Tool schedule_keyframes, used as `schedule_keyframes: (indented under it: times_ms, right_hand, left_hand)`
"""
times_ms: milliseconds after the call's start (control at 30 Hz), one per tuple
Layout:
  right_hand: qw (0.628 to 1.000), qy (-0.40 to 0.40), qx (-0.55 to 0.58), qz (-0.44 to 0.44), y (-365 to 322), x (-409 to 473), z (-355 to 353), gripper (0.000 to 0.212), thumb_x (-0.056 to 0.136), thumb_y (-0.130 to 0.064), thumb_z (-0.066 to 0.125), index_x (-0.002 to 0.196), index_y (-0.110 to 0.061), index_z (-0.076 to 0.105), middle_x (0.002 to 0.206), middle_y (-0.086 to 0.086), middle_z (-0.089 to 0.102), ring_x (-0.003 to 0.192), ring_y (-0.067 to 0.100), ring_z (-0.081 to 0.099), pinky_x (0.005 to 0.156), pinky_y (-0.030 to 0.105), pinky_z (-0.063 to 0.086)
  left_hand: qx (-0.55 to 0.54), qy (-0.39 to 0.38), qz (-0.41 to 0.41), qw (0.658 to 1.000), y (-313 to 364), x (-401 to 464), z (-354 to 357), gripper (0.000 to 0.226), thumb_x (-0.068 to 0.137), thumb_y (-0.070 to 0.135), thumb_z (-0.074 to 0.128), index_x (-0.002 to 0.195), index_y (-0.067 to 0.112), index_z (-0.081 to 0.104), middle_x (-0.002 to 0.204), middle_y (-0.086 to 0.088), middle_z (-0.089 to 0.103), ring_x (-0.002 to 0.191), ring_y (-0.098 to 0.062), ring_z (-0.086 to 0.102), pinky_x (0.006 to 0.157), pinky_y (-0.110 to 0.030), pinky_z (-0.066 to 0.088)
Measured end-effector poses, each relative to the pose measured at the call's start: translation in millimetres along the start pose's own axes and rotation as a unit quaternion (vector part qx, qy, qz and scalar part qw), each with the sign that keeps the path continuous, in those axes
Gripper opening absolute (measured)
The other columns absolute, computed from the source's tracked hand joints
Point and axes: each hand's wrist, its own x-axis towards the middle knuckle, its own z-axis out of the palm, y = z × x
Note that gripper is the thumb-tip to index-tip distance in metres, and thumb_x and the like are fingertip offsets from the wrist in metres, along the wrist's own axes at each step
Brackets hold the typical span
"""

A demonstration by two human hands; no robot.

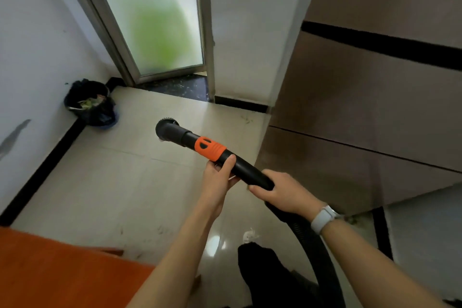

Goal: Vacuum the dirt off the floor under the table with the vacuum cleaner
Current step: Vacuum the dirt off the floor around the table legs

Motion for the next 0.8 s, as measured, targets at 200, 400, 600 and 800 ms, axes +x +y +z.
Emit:
schedule_keyframes:
  times_ms: [200,400,600,800]
  right_hand:
    - [0.992,-0.085,-0.072,-0.051,-25.4,117.1,-42.8,0.021,0.088,-0.051,0.055,0.084,-0.032,0.048,0.073,-0.007,0.058,0.065,0.010,0.055,0.059,0.023,0.041]
    - [0.982,-0.150,-0.089,-0.073,-75.6,229.9,-23.3,0.032,0.085,-0.053,0.056,0.097,-0.023,0.057,0.079,-0.002,0.065,0.071,0.016,0.062,0.069,0.034,0.050]
    - [0.979,-0.169,-0.092,-0.062,-131.7,341.9,-7.6,0.033,0.083,-0.051,0.060,0.101,-0.023,0.059,0.086,-0.002,0.065,0.078,0.016,0.062,0.078,0.037,0.054]
    - [0.988,-0.141,-0.042,-0.046,-175.4,436.6,-12.3,0.038,0.083,-0.052,0.059,0.106,-0.022,0.059,0.082,-0.002,0.065,0.075,0.016,0.062,0.077,0.040,0.054]
  left_hand:
    - [-0.083,0.094,0.000,0.992,40.5,84.6,-6.1,0.022,0.096,0.012,0.051,0.115,0.001,0.048,0.099,-0.009,0.062,0.094,-0.019,0.065,0.073,-0.025,0.057]
    - [-0.113,0.190,-0.012,0.975,72.2,158.2,-67.9,0.019,0.096,0.011,0.050,0.113,0.001,0.050,0.103,-0.012,0.062,0.092,-0.018,0.064,0.067,-0.024,0.054]
    - [-0.135,0.208,-0.031,0.968,115.9,242.0,-135.2,0.013,0.096,0.010,0.049,0.106,0.002,0.051,0.100,-0.012,0.060,0.098,-0.024,0.060,0.070,-0.027,0.052]
    - [-0.087,0.168,-0.034,0.981,182.1,339.5,-177.4,0.015,0.096,0.008,0.049,0.109,0.000,0.049,0.099,-0.013,0.060,0.094,-0.022,0.061,0.065,-0.023,0.056]
